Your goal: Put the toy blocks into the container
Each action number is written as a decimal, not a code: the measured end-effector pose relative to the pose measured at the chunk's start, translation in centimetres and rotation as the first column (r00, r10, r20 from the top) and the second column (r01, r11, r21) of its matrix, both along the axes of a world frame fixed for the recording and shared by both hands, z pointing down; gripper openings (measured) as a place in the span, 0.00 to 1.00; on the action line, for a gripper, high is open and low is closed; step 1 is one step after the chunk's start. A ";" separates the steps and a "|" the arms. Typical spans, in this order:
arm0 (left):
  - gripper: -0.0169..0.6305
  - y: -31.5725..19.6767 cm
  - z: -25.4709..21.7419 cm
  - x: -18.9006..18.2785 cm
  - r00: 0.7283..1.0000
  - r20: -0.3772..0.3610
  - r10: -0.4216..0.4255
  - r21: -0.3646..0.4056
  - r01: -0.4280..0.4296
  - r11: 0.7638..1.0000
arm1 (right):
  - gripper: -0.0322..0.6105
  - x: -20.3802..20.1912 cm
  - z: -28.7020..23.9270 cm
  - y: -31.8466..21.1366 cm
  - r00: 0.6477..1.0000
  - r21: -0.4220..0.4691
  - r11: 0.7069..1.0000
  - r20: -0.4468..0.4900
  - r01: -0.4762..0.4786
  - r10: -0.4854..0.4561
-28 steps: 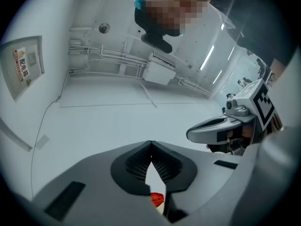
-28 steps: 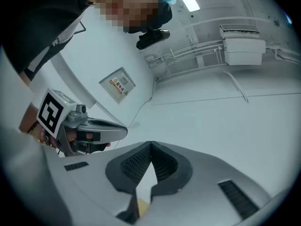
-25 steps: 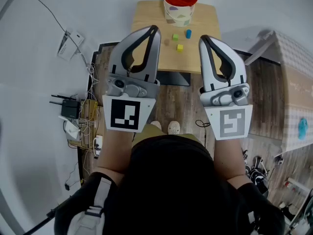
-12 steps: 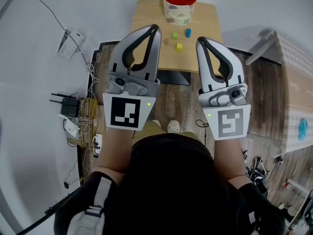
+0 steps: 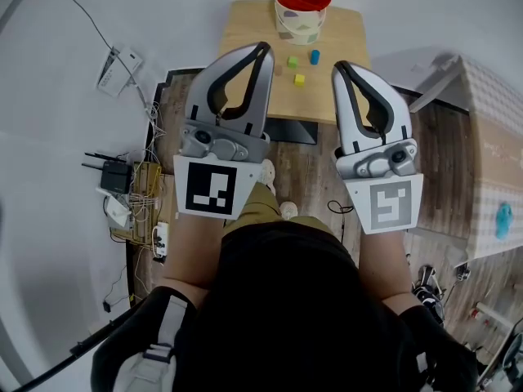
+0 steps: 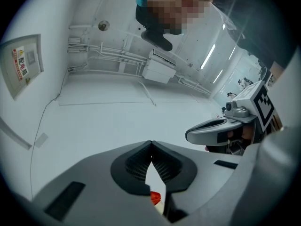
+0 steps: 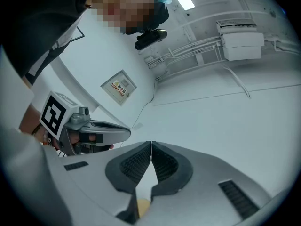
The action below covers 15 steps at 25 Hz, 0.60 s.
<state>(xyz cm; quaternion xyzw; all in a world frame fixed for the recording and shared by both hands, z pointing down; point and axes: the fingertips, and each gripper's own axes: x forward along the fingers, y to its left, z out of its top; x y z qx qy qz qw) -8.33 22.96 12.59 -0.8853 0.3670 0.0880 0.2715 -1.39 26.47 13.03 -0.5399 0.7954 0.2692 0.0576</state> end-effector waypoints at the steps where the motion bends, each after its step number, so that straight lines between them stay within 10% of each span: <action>1: 0.04 -0.1 0.1 0.0 1.000 0.002 0.001 -0.001 -0.001 1.000 | 0.10 0.1 0.1 -0.2 1.000 -0.002 1.000 0.001 -0.003 0.003; 15: 0.04 -6.3 3.5 2.0 0.997 0.018 0.077 -0.103 -0.075 0.992 | 0.09 2.6 3.5 -7.1 0.995 -0.128 0.987 0.031 -0.093 0.098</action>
